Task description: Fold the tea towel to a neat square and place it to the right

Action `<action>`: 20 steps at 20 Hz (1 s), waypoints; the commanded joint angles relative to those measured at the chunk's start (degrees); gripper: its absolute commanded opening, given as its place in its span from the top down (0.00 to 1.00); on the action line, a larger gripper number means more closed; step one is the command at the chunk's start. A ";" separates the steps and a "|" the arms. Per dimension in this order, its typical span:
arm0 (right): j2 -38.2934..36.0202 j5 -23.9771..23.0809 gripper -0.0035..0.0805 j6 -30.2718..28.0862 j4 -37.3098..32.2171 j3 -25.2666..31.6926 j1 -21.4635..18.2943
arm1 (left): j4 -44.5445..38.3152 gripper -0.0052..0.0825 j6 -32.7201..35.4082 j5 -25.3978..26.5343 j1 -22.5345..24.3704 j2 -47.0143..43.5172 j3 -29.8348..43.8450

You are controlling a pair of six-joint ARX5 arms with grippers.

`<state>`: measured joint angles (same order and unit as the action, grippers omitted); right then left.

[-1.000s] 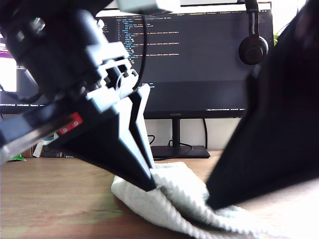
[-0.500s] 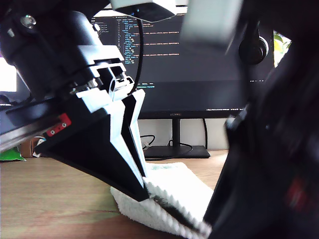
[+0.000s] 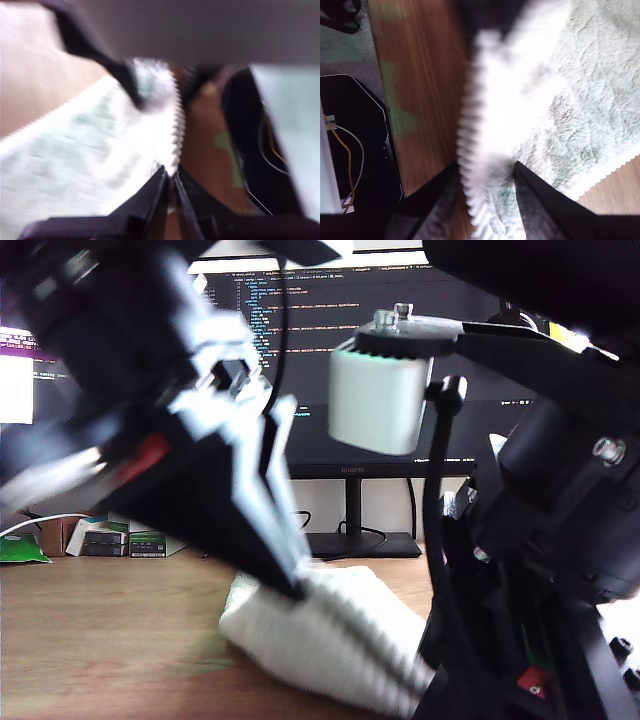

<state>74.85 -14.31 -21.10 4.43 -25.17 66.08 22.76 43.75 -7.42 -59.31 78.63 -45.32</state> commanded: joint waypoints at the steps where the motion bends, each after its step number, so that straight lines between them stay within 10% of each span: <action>1: 0.68 0.37 0.63 -0.33 0.74 0.42 0.28 | -0.07 0.97 -0.35 -0.42 0.70 -0.66 -0.15; 8: 0.68 0.22 0.97 -0.33 -0.04 0.42 0.15 | -0.02 0.97 -1.90 -2.23 1.46 -0.76 -0.15; 14: 0.68 -0.20 0.97 -0.28 -0.48 0.42 0.13 | 1.51 0.96 -3.08 -2.62 1.46 -1.09 -0.15; 20: 0.68 -0.17 0.97 0.13 -0.24 0.42 0.13 | 2.54 0.40 -2.10 -0.70 1.46 -1.09 -0.15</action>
<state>74.87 -14.33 -21.06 4.36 -25.17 66.08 25.17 40.91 -8.23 -57.82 78.37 -45.47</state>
